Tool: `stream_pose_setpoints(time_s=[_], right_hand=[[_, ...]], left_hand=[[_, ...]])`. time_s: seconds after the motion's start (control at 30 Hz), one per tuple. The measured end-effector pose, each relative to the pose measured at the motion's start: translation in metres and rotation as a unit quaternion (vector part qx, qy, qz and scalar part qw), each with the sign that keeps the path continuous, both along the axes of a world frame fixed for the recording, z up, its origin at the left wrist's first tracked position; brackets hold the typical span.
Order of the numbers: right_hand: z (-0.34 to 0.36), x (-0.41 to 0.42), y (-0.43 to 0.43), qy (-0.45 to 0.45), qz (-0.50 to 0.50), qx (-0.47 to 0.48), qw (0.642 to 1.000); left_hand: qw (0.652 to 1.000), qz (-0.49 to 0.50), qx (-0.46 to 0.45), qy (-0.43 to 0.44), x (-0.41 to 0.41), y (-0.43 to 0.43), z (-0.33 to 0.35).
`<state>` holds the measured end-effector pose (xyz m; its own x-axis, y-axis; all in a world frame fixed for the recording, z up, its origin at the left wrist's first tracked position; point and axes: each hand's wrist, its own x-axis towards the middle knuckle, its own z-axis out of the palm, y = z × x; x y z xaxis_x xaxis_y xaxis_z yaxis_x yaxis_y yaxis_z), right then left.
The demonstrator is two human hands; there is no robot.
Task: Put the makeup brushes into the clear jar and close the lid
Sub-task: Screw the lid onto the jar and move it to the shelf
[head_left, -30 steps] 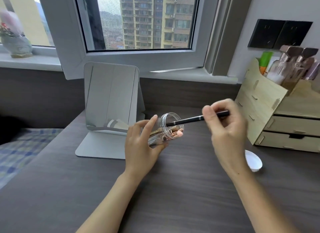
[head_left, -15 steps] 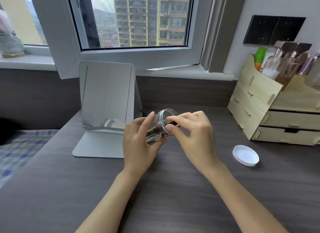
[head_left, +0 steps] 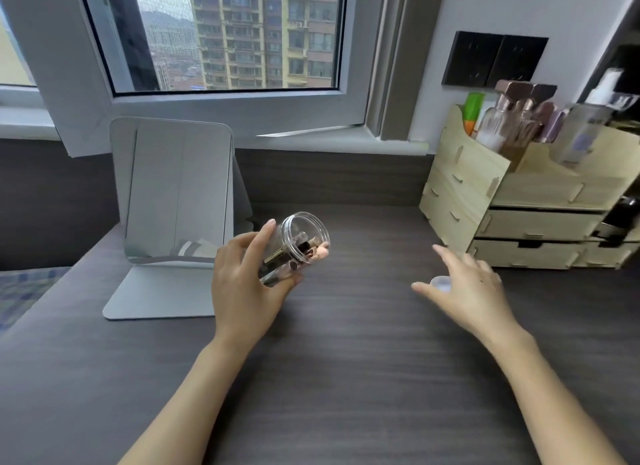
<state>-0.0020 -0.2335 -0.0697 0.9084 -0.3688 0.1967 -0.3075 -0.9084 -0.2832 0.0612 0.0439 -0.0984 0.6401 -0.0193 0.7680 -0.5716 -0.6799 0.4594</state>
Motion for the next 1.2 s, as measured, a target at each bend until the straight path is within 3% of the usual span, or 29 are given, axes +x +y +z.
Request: stream_pose_setpoints(time_s=[0.1, 0.33, 0.4, 0.6, 0.87, 1.03, 1.2], right_hand=[[-0.022, -0.002, -0.023, 0.077, -0.057, 0.044, 0.994], [-0.025, -0.007, -0.006, -0.096, -0.001, 0.184, 0.978], [-0.017, -0.012, 0.014, -0.101, 0.046, 0.232, 0.966], [0.007, -0.017, 0.071, -0.010, 0.202, 0.226, 0.953], [0.045, -0.007, 0.080, -0.088, 0.277, 0.256, 0.922], [0.061, -0.002, 0.062, -0.063, 0.311, 0.329, 0.889], [0.085, -0.006, 0.055, -0.011, 0.380, 0.299, 0.875]], left_hand=[[1.000, -0.004, 0.010, -0.005, 0.000, -0.001, -0.001], [1.000, -0.005, 0.019, -0.006, -0.003, -0.004, 0.000], [1.000, -0.009, 0.024, -0.009, -0.005, -0.005, 0.000], [0.999, -0.025, 0.039, -0.026, -0.009, -0.010, -0.001], [0.997, -0.050, 0.061, -0.024, -0.012, -0.009, 0.005], [0.978, -0.170, 0.034, 0.116, -0.024, -0.012, 0.025], [0.890, -0.319, -0.084, 0.316, -0.031, -0.016, 0.037]])
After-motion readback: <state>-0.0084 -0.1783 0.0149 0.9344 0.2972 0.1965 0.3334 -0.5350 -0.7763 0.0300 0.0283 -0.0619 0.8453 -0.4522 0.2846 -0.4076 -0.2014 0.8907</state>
